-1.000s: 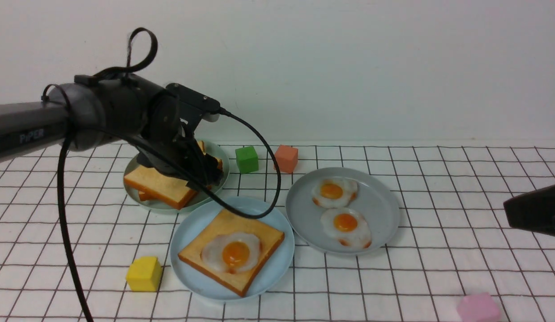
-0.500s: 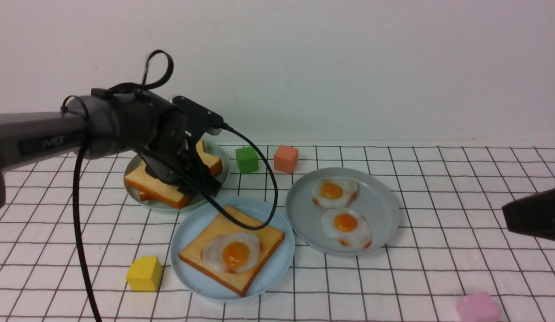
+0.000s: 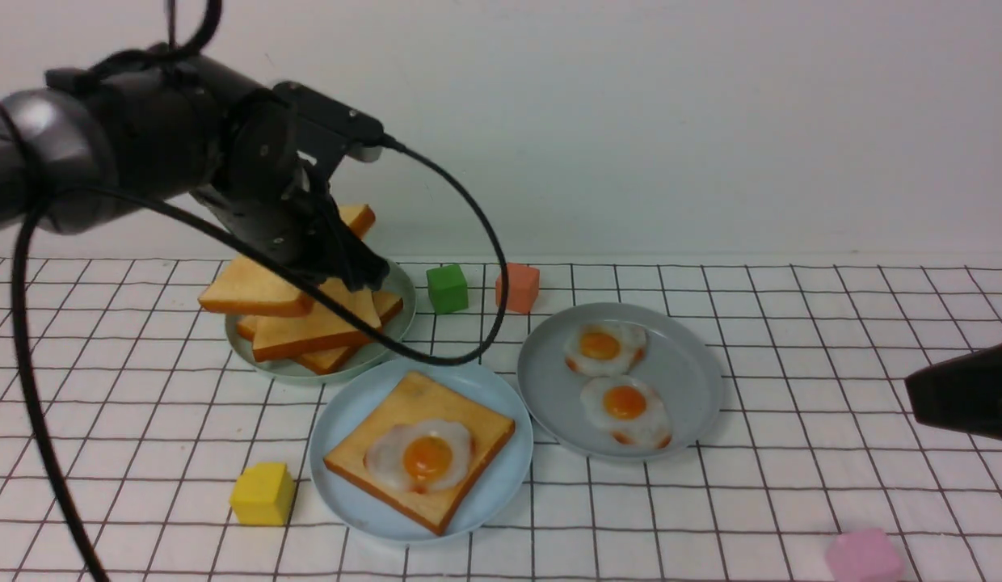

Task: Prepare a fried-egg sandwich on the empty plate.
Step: Use the left arm to place a slice of bread on the fried egg in the middle

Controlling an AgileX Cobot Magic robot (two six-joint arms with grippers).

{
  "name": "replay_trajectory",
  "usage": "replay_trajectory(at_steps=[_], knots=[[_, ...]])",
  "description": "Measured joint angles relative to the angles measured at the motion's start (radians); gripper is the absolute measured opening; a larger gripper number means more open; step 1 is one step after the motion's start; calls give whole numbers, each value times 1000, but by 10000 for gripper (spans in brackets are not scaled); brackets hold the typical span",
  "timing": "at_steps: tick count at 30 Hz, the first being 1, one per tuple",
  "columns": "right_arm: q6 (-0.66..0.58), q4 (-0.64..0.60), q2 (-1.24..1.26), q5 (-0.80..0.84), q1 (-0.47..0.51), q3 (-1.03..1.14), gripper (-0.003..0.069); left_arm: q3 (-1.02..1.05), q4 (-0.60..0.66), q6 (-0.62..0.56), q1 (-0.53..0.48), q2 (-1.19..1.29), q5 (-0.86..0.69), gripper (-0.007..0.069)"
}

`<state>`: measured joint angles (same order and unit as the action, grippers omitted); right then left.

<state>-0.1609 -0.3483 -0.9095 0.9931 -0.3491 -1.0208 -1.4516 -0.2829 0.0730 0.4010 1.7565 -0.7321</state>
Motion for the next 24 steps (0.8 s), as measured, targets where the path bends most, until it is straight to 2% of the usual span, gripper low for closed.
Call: replay_trajectory(at_steps=[6,9,16,24], knots=[[0,0,0,0,0,0,38,146,-3,76,194,-57,-27,60],[0,0,0,1,0,0,41,213,-23,89,241,-32,2,60],[0,0,0,9,0,0,46,232,-64,114,257,25,78,60],[0,0,0,18,0,0,52,233,-34,114,258,50,88,60]])
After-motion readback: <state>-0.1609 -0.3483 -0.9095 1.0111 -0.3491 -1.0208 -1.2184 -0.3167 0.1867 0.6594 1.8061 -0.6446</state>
